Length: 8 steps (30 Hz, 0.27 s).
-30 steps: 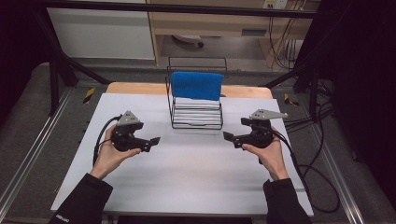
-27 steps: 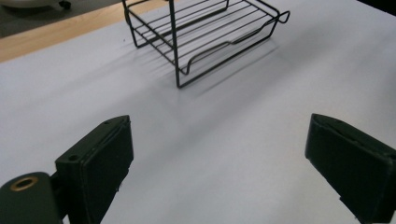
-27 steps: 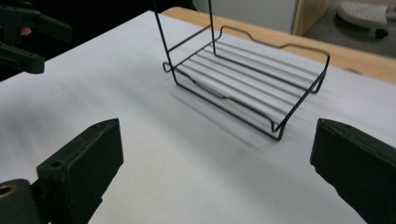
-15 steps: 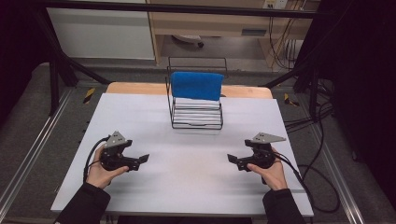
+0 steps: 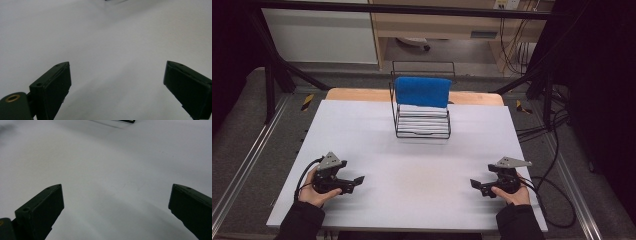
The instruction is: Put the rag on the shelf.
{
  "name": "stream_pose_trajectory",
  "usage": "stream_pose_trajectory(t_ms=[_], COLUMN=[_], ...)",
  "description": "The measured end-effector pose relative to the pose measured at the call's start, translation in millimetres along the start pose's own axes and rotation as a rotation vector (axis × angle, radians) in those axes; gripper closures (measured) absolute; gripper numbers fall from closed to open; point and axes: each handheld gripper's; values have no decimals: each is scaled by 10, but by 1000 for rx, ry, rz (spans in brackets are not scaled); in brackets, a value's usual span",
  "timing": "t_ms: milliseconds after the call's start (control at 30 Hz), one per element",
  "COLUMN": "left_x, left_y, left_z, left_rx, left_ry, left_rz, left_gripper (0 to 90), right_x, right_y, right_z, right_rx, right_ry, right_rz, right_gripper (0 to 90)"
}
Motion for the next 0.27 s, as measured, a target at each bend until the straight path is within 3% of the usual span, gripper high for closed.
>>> stream_pose_trajectory(t_ms=[267], left_x=[-65], left_y=[35], left_z=[-17], left_rx=[5], left_ry=[13], left_rz=[3], left_gripper=[78], right_x=[-19], right_y=[14], right_z=[-10], right_rx=[9], right_ry=[0], right_rz=[-7], right_gripper=[9])
Point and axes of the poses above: each handheld gripper's, and its own axes: y roughly backward along the jaws, x roughly out of its top, z roughly to its right, and after that the axes turned 15 degrees about z, right-handed
